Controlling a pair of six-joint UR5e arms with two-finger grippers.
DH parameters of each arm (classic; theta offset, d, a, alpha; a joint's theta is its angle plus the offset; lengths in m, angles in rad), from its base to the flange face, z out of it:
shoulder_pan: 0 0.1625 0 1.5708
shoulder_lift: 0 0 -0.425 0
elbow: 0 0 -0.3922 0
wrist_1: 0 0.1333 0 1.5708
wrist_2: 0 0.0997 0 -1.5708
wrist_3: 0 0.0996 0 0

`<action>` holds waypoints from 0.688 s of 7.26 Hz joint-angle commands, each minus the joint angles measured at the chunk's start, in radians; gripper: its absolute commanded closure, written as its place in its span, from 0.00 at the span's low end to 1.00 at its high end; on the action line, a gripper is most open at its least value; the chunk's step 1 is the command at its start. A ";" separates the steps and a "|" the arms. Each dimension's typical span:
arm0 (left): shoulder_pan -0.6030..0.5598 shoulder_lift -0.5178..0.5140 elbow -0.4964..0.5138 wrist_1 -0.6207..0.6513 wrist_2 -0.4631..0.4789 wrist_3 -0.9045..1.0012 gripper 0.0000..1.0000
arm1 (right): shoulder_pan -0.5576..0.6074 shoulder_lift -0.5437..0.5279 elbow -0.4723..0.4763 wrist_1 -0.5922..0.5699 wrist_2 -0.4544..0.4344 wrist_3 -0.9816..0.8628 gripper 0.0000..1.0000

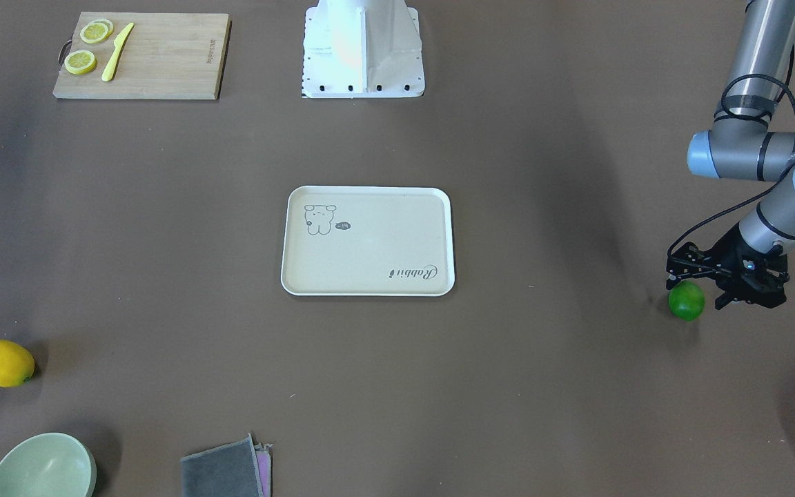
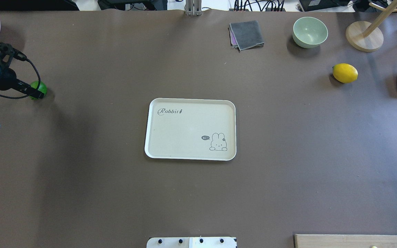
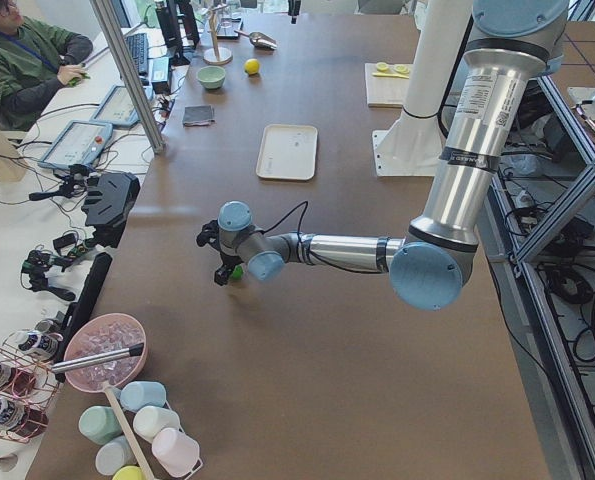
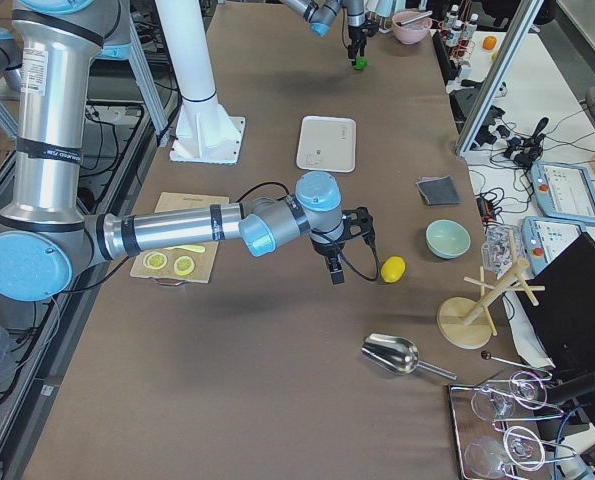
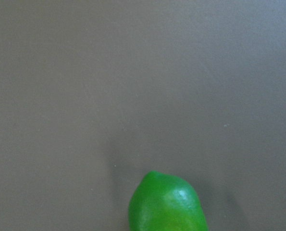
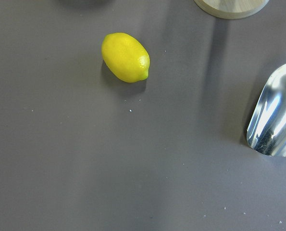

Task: Place all lemons on tray

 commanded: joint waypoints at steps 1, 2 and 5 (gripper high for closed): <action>0.004 0.000 0.007 -0.036 -0.001 -0.003 0.46 | 0.000 0.000 0.000 0.000 0.000 0.000 0.00; 0.005 -0.006 -0.010 -0.037 -0.002 -0.003 0.71 | 0.000 0.000 0.002 0.000 0.000 0.000 0.00; 0.005 -0.025 -0.131 -0.069 -0.009 -0.151 1.00 | 0.000 0.000 0.002 0.000 0.000 0.000 0.00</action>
